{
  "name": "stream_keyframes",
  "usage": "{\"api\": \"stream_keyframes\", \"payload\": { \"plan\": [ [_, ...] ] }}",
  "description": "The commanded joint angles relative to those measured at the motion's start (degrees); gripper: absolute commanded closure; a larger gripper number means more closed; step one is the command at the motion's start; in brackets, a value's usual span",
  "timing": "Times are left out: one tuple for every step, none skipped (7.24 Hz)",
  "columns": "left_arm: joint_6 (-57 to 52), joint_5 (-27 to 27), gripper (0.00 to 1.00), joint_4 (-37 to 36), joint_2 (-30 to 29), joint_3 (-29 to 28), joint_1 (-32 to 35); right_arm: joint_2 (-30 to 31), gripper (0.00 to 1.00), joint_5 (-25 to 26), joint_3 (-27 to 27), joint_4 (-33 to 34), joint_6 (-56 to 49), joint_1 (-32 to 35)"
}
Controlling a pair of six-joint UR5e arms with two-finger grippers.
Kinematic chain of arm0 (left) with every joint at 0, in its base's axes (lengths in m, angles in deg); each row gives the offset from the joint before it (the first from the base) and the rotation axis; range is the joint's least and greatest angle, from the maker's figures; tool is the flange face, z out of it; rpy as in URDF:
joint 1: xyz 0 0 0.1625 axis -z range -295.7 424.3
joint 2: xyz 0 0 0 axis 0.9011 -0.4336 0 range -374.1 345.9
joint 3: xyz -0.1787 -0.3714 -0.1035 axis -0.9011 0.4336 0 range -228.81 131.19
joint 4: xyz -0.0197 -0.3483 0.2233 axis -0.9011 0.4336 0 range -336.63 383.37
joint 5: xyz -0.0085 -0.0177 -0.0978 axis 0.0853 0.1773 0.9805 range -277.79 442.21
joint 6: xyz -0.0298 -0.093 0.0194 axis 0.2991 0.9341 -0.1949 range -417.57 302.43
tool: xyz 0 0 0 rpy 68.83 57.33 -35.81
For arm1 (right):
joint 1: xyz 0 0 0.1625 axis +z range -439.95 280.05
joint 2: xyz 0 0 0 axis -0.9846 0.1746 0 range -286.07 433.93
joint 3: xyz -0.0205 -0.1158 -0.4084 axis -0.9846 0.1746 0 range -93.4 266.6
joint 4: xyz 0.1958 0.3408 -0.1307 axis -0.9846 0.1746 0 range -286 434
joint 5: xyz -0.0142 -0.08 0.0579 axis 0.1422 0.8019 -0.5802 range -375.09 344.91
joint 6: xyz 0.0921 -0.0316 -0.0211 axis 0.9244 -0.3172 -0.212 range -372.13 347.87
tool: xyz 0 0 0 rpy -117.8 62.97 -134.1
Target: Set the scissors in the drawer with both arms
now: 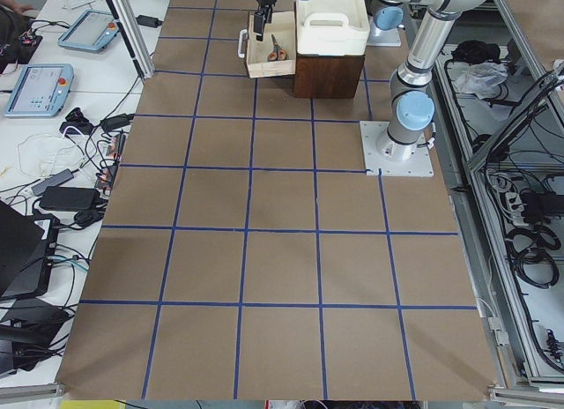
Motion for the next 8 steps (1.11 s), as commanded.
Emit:
{"api": "stream_keyframes", "payload": {
  "plan": [
    [7.73,-1.21,0.00,6.47,2.40,-1.34,-1.49,0.18,0.00,3.95,0.03,-0.17,1.93,0.07],
    [10.82,-1.12,0.00,7.03,3.19,-1.17,-1.58,0.09,0.00,4.25,-0.05,-0.17,1.84,0.07],
    [10.68,-1.20,0.00,7.04,3.46,-0.56,-1.67,0.00,0.00,4.17,-0.05,-0.17,2.28,0.16],
    [9.90,-0.34,0.00,6.17,3.90,-0.47,-1.67,-0.08,0.00,4.17,-0.05,-0.34,2.28,0.25],
    [10.76,0.02,0.00,3.55,3.90,-0.38,-1.67,-0.09,0.00,4.17,-0.05,-0.34,2.28,0.25],
    [10.07,-0.15,0.00,4.04,3.90,-0.21,-1.76,-0.17,0.00,3.99,-0.05,-0.34,2.20,0.25],
    [6.93,0.46,0.00,3.35,3.12,-0.12,-2.02,-0.26,0.00,2.16,-0.05,-0.17,2.19,0.25],
    [7.86,0.38,0.00,3.26,2.59,-0.03,-2.72,-0.26,0.00,1.97,-0.05,-0.17,2.28,0.25]
  ]
}}
